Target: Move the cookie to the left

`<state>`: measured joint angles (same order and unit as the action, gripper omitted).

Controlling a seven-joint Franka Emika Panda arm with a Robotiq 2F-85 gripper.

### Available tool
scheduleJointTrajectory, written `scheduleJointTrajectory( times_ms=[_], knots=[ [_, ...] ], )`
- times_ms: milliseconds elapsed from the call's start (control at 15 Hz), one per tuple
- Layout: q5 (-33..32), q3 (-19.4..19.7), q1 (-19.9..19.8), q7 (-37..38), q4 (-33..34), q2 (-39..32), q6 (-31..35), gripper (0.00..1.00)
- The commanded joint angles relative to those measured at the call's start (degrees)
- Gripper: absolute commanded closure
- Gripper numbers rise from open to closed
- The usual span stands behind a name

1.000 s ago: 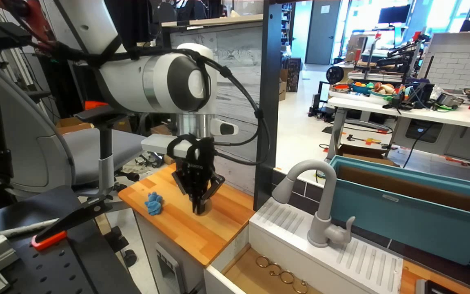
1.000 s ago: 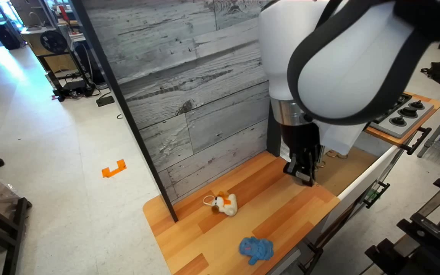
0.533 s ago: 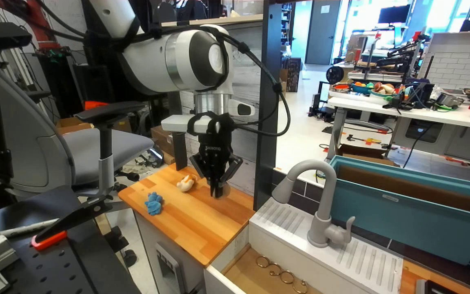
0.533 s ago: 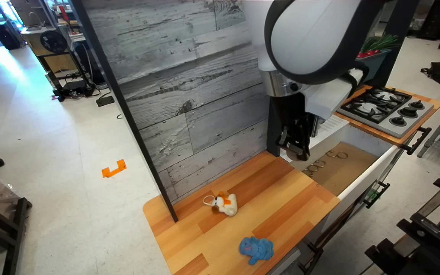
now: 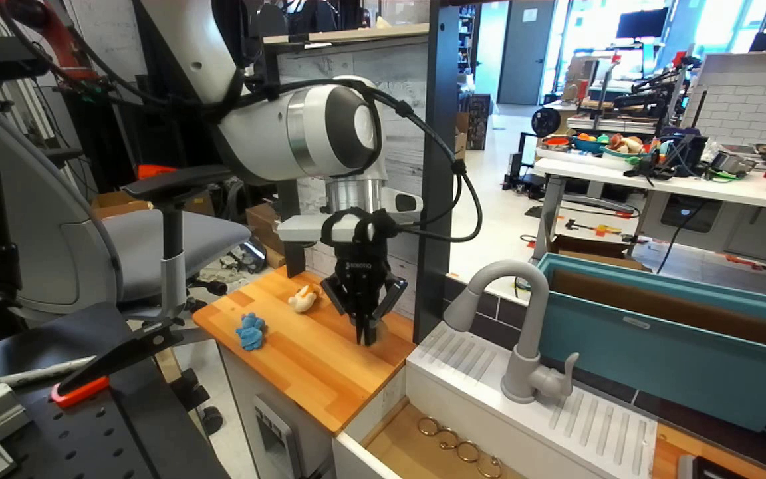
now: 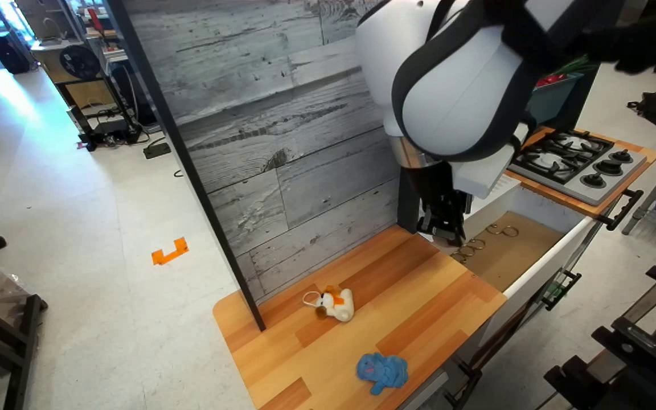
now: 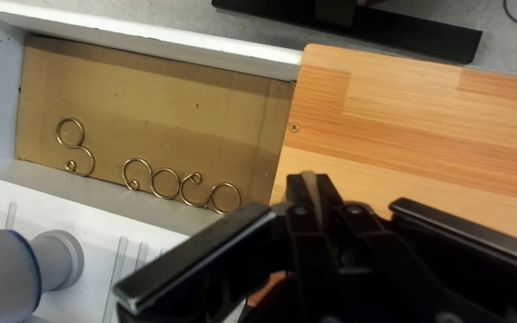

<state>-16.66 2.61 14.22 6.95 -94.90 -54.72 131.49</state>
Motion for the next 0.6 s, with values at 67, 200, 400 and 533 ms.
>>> scheduleJointTrajectory(
  times_ms=[67,200,400,533],
  knots=[
    [-2.59,1.31,0.69,-0.1,4.31,-4.71,0.64,0.98],
    [-3.25,1.51,0.71,0.27,5.27,-6.19,1.48,0.98],
    [-3.9,2.03,1.09,0.87,6.12,-8.09,3.45,0.98],
    [-4.68,2.66,1.61,1.4,6.17,-8.93,5.53,0.98]
  ],
)
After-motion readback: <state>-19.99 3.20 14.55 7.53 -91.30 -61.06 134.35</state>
